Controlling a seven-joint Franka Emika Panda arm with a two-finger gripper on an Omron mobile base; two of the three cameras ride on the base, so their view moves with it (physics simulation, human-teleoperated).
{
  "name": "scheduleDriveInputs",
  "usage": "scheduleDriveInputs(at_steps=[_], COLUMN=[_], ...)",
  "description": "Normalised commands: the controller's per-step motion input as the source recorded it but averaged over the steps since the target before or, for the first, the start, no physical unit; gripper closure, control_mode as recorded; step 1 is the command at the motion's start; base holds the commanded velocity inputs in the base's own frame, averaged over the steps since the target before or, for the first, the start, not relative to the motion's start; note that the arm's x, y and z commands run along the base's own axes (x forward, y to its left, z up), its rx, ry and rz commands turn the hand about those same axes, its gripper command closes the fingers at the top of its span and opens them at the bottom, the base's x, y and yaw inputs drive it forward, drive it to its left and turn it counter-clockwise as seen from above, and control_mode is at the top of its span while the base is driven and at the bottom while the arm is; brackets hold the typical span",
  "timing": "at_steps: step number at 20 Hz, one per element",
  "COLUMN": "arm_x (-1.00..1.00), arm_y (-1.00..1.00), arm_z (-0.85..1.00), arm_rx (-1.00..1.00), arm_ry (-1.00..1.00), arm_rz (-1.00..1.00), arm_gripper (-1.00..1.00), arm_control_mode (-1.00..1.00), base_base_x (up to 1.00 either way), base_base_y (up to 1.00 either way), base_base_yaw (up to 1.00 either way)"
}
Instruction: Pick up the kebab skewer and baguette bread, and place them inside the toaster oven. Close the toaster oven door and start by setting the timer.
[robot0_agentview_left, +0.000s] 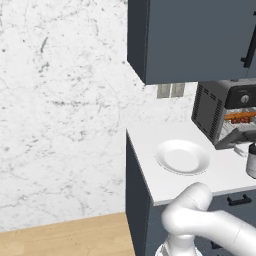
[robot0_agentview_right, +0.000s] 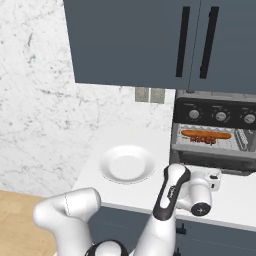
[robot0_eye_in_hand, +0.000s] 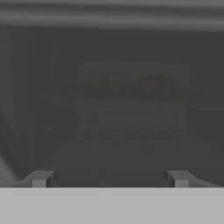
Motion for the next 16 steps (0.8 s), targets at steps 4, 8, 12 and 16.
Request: scheduleDriveInputs(at_steps=[4,8,12,16], arm_x=[0.73,0.69,0.6,0.33], arm_y=[0.0,0.0,0.0,0.0], arm_z=[0.13,0.12,0.05,0.0], arm_rx=[-0.03,-0.02,-0.02,-0.03], arm_ry=[0.07,0.06,0.07,0.08], arm_rz=[0.0,0.0,0.0,0.0], arm_gripper=[-1.0,-1.0,-1.0,-1.0], arm_control_mode=[-1.0,-1.0,-1.0,-1.0], base_base_x=[0.0,0.0,0.0,0.0], base_base_y=[0.0,0.0,0.0,0.0], base_base_yaw=[0.0,0.0,0.0,0.0])
